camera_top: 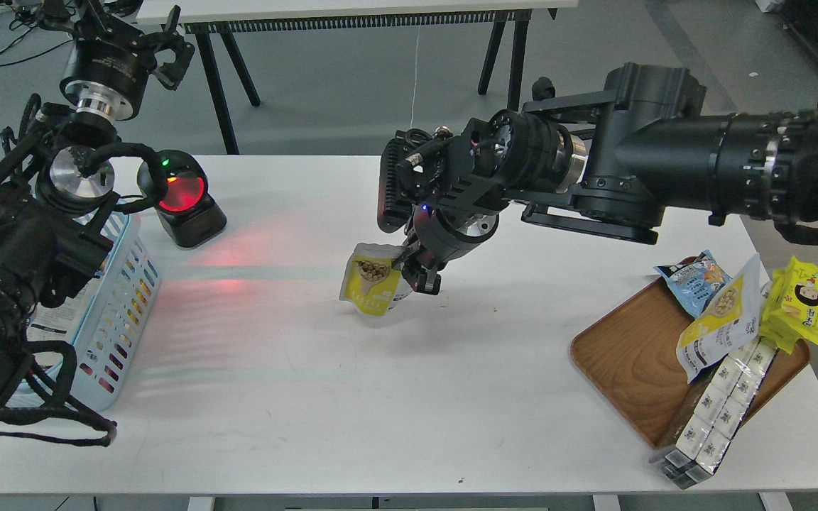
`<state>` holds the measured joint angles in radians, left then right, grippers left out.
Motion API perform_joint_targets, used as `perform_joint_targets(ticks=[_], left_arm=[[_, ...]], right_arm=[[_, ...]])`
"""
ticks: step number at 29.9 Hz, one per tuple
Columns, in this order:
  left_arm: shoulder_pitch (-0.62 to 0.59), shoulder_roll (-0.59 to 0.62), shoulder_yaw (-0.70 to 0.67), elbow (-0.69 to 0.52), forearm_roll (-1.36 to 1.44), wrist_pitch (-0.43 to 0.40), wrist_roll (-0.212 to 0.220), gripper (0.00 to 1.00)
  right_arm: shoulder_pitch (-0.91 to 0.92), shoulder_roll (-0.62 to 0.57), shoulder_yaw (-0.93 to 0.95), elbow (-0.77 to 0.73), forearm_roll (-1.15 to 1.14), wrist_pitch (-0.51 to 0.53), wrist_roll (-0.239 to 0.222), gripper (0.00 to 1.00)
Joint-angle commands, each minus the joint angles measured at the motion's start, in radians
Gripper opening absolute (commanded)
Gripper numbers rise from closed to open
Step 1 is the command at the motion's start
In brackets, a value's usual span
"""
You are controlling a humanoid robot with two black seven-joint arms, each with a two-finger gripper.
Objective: Scan snack and place in basket
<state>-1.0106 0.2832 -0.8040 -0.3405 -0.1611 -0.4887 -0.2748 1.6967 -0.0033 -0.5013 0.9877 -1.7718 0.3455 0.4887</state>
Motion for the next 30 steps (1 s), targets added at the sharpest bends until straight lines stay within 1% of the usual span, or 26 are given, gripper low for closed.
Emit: perform_joint_targets(ticks=[1,14,16,17,18,19,20,21,23,24,25,30], left_arm=[[-0.003,0.001,0.0,0.0,0.0,0.0,0.003,1.0],[0.0,-0.004,0.0,0.0,0.0,0.0,0.0,1.0],[-0.002,-0.004,-0.001,0.0,0.0,0.0,0.0,1.0],[-0.002,-0.004,-0.001,0.0,0.0,0.0,0.0,1.0],[-0.002,-0.006,-0.001,0.0,0.0,0.0,0.0,1.0],[-0.002,-0.006,-0.001,0.0,0.0,0.0,0.0,1.0],[-0.002,-0.006,-0.001,0.0,0.0,0.0,0.0,1.0],[-0.003,-0.006,0.0,-0.002,0.0,0.0,0.0,1.0],[-0.003,-0.006,0.0,-0.003,0.0,0.0,0.0,1.0],[-0.005,-0.004,0.0,-0.003,0.0,0.0,0.002,1.0],[-0.005,-0.004,0.0,-0.003,0.0,0.0,0.002,1.0],[-0.014,-0.003,0.002,-0.003,0.002,0.0,0.002,1.0]], right_arm=[[-0.012,0.003,0.0,-0.004,0.0,0.0,0.0,0.05],[0.003,0.003,-0.002,0.006,-0.001,0.001,0.0,0.06],[0.004,0.003,-0.002,0.011,-0.001,0.001,0.0,0.08],[0.004,0.003,0.0,0.014,-0.001,0.0,0.0,0.12],[0.006,0.002,0.0,0.019,0.0,0.0,0.0,0.2],[0.006,0.0,0.003,0.022,0.002,0.0,0.0,0.3],[0.006,-0.003,0.007,0.026,0.006,0.0,0.0,0.44],[0.009,-0.01,0.023,0.029,0.011,0.0,0.0,0.53],[0.014,-0.026,0.052,0.037,0.017,0.0,0.0,0.57],[0.014,-0.033,0.062,0.04,0.018,0.001,0.0,0.61],[0.015,-0.043,0.067,0.045,0.018,0.0,0.0,0.64],[0.026,-0.087,0.084,0.043,0.02,0.0,0.0,0.74]])
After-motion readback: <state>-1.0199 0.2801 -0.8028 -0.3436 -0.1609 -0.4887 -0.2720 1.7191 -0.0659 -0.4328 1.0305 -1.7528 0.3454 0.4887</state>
